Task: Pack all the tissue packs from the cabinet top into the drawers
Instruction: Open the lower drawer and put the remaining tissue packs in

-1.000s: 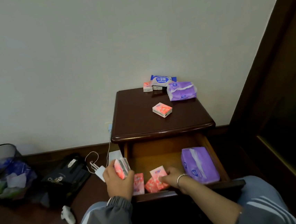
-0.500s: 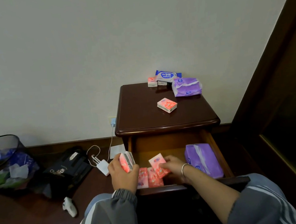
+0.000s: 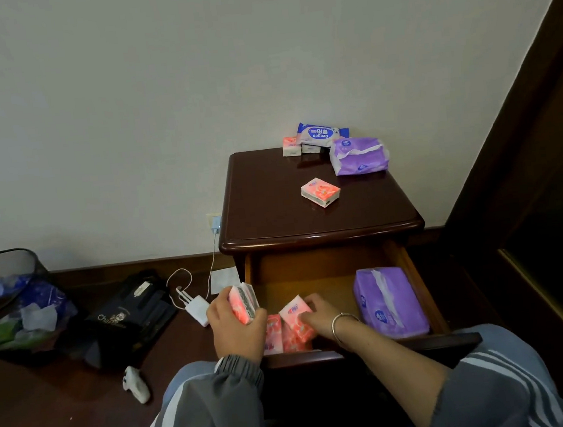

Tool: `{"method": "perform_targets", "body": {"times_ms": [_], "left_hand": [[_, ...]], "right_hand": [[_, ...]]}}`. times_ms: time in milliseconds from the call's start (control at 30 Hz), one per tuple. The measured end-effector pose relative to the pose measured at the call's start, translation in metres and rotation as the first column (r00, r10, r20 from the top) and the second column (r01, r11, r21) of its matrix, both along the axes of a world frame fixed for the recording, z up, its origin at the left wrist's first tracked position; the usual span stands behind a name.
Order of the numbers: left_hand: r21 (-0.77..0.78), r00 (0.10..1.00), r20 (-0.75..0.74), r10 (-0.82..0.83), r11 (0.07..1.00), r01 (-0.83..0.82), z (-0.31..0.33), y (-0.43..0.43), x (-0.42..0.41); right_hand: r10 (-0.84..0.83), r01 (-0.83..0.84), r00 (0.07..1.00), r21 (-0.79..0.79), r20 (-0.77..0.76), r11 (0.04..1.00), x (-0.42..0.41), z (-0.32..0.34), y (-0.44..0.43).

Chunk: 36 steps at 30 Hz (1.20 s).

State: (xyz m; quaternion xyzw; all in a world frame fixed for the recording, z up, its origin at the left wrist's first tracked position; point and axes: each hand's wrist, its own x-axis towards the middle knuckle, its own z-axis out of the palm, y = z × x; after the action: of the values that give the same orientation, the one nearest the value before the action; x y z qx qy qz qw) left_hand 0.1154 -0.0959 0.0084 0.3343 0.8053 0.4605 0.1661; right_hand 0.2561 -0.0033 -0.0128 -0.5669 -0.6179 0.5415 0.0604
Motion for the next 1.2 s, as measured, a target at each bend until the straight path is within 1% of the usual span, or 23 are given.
{"method": "perform_targets", "body": {"times_ms": [133, 200, 267, 400, 467, 600, 700, 733, 767, 800, 833, 867, 900, 933, 967, 1000, 1067, 1133, 1200], "left_hand": [[0.004, 1.0, -0.016, -0.006, 1.0, 0.006, 0.0, 0.0, 0.001], [-0.001, 1.0, -0.021, -0.009, 1.0, 0.009, -0.001, 0.0, 0.001], [-0.001, 1.0, -0.026, -0.01, 1.0, 0.01, -0.001, -0.001, 0.001], [-0.002, 0.999, -0.034, -0.014, 1.0, 0.014, -0.001, 0.0, 0.001], [-0.003, 0.999, -0.044, -0.012, 1.0, 0.012, -0.001, 0.0, 0.002], [-0.014, 0.998, -0.058, -0.022, 1.0, 0.021, -0.002, 0.0, 0.003], [-0.018, 0.997, -0.069, -0.03, 0.999, 0.029, 0.0, 0.0, 0.005], [-0.004, 0.997, -0.077, -0.03, 1.0, 0.03, 0.001, -0.001, 0.007], [0.028, 0.995, -0.09, -0.037, 0.999, 0.039, 0.002, -0.003, 0.008], [0.077, 0.993, -0.104, -0.058, 0.995, 0.067, 0.004, -0.003, 0.008], [0.133, 0.987, -0.12, -0.105, 0.984, 0.121, 0.006, -0.004, 0.009], [0.18, 0.974, -0.139, -0.177, 0.963, 0.201, 0.008, -0.004, 0.01], [0.206, 0.953, -0.153, -0.261, 0.935, 0.289, 0.01, -0.004, 0.011], [0.212, 0.927, -0.159, -0.34, 0.905, 0.369, 0.013, -0.005, 0.013], [0.204, 0.898, -0.158, -0.41, 0.876, 0.436, 0.015, -0.004, 0.016], [0.187, 0.871, -0.15, -0.468, 0.852, 0.489, 0.015, -0.003, 0.019], [0.141, 0.83, -0.104, -0.548, 0.818, 0.558, 0.015, -0.002, 0.024], [0.083, 0.802, -0.047, -0.595, 0.798, 0.597, 0.016, 0.001, 0.023], [0.043, 0.791, -0.018, -0.611, 0.79, 0.611, 0.018, 0.006, 0.017]], "right_hand": [[-0.019, 0.019, 0.999, 0.006, -0.044, 1.0, 0.004, 0.001, -0.002], [-0.04, 0.042, 0.999, 0.043, -0.03, 0.998, 0.004, 0.002, -0.002], [-0.032, 0.025, 0.997, 0.113, 0.068, 0.993, 0.004, 0.002, -0.003], [0.043, -0.107, 0.957, 0.211, 0.285, 0.972, 0.005, 0.006, -0.006], [0.055, -0.158, 0.936, 0.276, 0.348, 0.948, 0.003, 0.007, -0.011], [0.074, -0.19, 0.936, 0.318, 0.344, 0.929, 0.002, 0.008, -0.016], [0.097, -0.189, 0.942, 0.27, 0.321, 0.944, 0.006, 0.006, -0.018], [0.066, -0.154, 0.951, 0.278, 0.302, 0.948, 0.007, 0.005, -0.019], [0.009, -0.096, 0.964, 0.319, 0.264, 0.943, 0.007, 0.005, -0.019], [-0.059, -0.018, 0.98, 0.378, 0.192, 0.926, 0.007, 0.005, -0.02], [-0.103, 0.062, 0.992, 0.418, 0.077, 0.906, 0.007, 0.006, -0.021], [-0.108, 0.129, 0.991, 0.395, -0.076, 0.909, 0.007, 0.008, -0.019], [-0.095, 0.171, 0.964, 0.306, -0.249, 0.937, 0.007, 0.011, -0.019], [-0.098, 0.184, 0.91, 0.178, -0.404, 0.967, 0.007, 0.017, -0.02], [-0.124, 0.176, 0.856, 0.058, -0.502, 0.983, 0.009, 0.021, -0.021], [-0.15, 0.162, 0.817, -0.029, -0.556, 0.986, 0.011, 0.025, -0.021], [-0.167, 0.13, 0.794, -0.105, -0.584, 0.986, 0.017, 0.028, -0.021], [-0.173, 0.12, 0.79, -0.129, -0.588, 0.984, 0.019, 0.027, -0.02], [-0.193, 0.156, 0.784, -0.113, -0.59, 0.981, 0.018, 0.025, -0.019]]}}
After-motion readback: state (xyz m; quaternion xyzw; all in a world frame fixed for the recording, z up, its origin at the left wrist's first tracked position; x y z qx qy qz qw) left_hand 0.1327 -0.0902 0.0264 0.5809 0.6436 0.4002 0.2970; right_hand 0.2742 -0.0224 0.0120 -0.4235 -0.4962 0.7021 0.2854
